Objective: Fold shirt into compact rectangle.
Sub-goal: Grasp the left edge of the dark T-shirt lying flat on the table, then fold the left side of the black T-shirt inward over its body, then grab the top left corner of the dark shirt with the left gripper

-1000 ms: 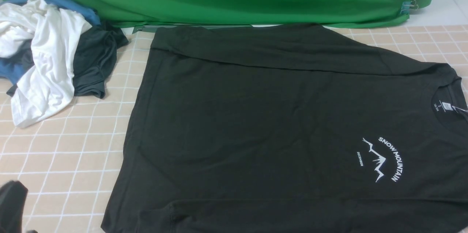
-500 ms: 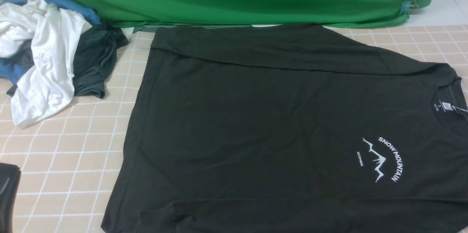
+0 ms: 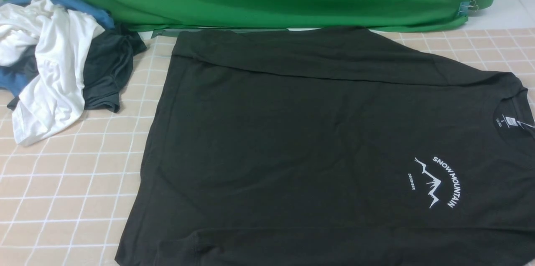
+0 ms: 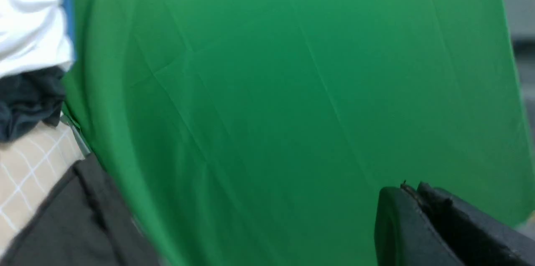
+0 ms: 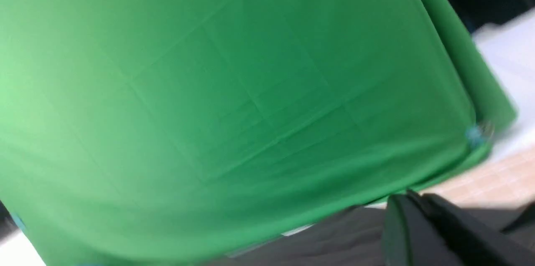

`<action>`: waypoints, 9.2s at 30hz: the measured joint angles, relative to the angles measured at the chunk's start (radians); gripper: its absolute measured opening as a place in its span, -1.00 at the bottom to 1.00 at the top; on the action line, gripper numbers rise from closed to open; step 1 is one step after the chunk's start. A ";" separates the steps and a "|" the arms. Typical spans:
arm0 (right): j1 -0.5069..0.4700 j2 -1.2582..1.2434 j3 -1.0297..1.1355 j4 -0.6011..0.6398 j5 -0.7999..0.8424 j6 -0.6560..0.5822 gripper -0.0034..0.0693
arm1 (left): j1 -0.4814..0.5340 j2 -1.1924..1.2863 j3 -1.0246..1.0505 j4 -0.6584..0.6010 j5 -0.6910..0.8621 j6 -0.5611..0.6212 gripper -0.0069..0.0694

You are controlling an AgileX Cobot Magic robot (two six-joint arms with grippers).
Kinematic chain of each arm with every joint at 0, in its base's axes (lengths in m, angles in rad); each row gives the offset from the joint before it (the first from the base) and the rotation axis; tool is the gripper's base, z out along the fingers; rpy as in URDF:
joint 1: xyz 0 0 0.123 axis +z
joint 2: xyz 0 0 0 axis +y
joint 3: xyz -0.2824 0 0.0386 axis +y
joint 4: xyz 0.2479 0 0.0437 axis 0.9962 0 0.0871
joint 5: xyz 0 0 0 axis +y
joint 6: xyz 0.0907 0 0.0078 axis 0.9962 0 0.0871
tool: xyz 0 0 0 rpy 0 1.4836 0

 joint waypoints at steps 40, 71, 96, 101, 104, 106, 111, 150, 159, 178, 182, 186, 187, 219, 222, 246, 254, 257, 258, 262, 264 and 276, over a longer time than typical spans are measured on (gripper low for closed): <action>0.001 0.717 -0.514 0.036 0.777 -0.526 -0.41 | -0.298 1.486 -0.475 -0.092 0.627 0.633 0.08; 0.001 0.717 -0.514 0.051 0.732 -0.526 -0.23 | -0.298 1.494 -0.475 -0.204 0.679 0.732 -0.04; 0.001 0.717 -0.514 0.052 0.714 -0.526 -0.22 | -0.417 1.494 -0.560 -0.083 0.861 0.756 0.55; 0.001 0.717 -0.514 0.052 0.711 -0.526 -0.22 | -0.491 1.494 -0.636 0.078 0.913 0.621 0.55; 0.001 0.717 -0.514 0.052 0.711 -0.526 -0.22 | -0.509 1.499 -0.629 0.110 0.882 0.592 0.55; 0.001 0.717 -0.514 0.052 0.711 -0.526 -0.22 | -0.510 1.512 -0.611 0.117 0.853 0.587 0.55; 0.001 0.717 -0.514 0.052 0.711 -0.526 -0.22 | -0.510 1.573 -0.586 0.138 0.821 0.583 0.55; 0.001 0.717 -0.514 0.052 0.720 -0.526 -0.22 | -0.505 1.429 -1.011 0.174 0.869 0.636 -0.76; 0.001 0.717 -0.514 0.052 0.728 -0.526 -0.63 | -0.290 1.533 -1.135 0.046 0.794 0.679 -0.76; 0.001 0.717 -0.514 0.052 0.730 -0.526 -0.81 | -0.212 1.844 -1.147 -0.028 0.606 0.761 -0.31; 0.001 0.717 -0.514 0.052 0.730 -0.526 -0.81 | -0.186 1.833 -1.205 0.024 0.540 0.681 0.13; 0.001 0.717 -0.514 0.052 0.730 -0.526 -0.81 | -0.124 1.839 -1.295 0.035 0.535 0.627 0.49; 0.001 0.717 -0.514 0.052 0.730 -0.526 -0.81 | -0.104 1.849 -1.321 0.022 0.540 0.622 0.56; 0.001 0.717 -0.514 0.051 0.689 -0.440 -0.74 | -0.052 2.414 -1.875 -0.161 0.609 0.805 0.59; 0.001 0.717 -0.514 0.051 0.688 -0.440 -0.74 | -0.052 2.417 -1.878 -0.170 0.599 0.805 0.56; 0.001 0.717 -0.514 0.051 0.688 -0.437 -0.71 | -0.052 2.415 -1.880 -0.158 0.541 0.811 -0.73; 0.001 0.717 -0.514 0.051 0.688 -0.426 -0.71 | -0.052 2.415 -1.880 -0.126 0.557 0.811 -0.63; 0.001 0.717 -0.514 0.051 0.688 -0.410 -0.71 | -0.052 2.415 -1.880 -0.120 0.562 0.810 -0.43; 0.001 0.717 -0.514 0.051 0.688 -0.397 -0.71 | -0.052 2.415 -1.880 -0.120 0.567 0.808 -0.32; 0.001 0.717 -0.514 0.051 0.689 -0.364 -0.70 | -0.052 2.416 -1.880 -0.119 0.578 0.806 0.09; 0.001 0.717 -0.514 0.052 0.691 -0.363 -0.70 | -0.052 2.420 -1.881 -0.119 0.579 0.806 0.28; 0.001 0.717 -0.514 0.052 0.696 -0.360 -0.66 | -0.052 2.444 -1.883 -0.123 0.556 0.813 -0.01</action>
